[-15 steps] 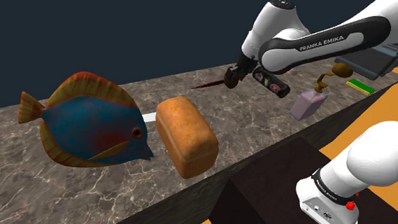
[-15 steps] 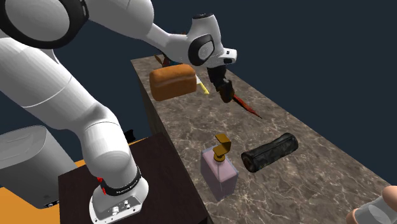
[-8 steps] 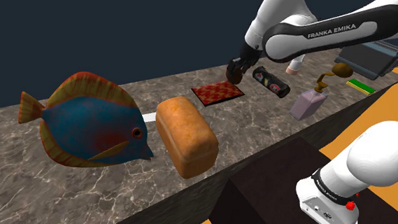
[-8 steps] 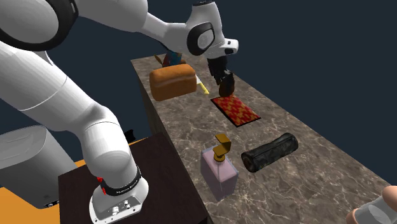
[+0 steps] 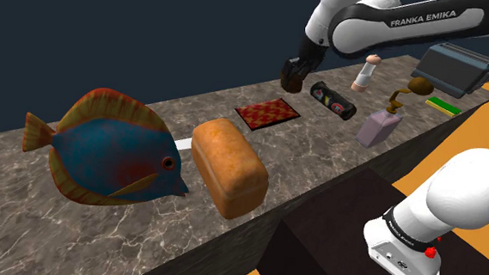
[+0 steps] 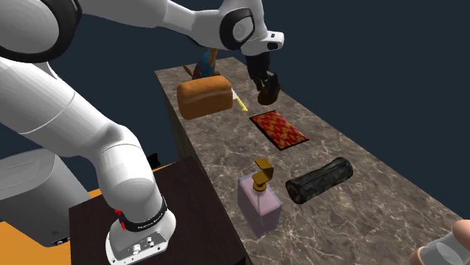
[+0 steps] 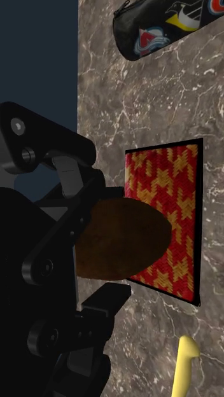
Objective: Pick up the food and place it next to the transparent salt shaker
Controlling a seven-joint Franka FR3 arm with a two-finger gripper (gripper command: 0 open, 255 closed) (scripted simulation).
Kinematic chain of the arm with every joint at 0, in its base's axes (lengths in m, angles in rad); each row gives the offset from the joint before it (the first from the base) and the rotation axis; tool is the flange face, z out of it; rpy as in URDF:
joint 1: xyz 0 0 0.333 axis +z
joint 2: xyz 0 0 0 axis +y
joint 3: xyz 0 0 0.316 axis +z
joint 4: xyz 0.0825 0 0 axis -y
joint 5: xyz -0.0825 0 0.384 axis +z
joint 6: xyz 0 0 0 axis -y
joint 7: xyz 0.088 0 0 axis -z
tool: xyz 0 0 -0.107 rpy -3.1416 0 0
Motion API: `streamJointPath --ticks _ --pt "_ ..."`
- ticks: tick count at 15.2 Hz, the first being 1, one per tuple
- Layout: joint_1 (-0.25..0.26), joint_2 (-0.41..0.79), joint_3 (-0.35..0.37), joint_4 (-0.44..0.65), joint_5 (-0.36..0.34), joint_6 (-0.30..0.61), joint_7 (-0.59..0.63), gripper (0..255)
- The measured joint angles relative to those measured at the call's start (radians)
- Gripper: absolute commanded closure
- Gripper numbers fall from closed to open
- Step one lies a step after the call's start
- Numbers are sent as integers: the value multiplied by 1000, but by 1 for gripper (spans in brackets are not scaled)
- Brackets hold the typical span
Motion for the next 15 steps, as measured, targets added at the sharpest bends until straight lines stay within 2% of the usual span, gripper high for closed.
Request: streamJointPath --ticks 15 --pt "0 -31 -16 160 15 -189 -39 255"
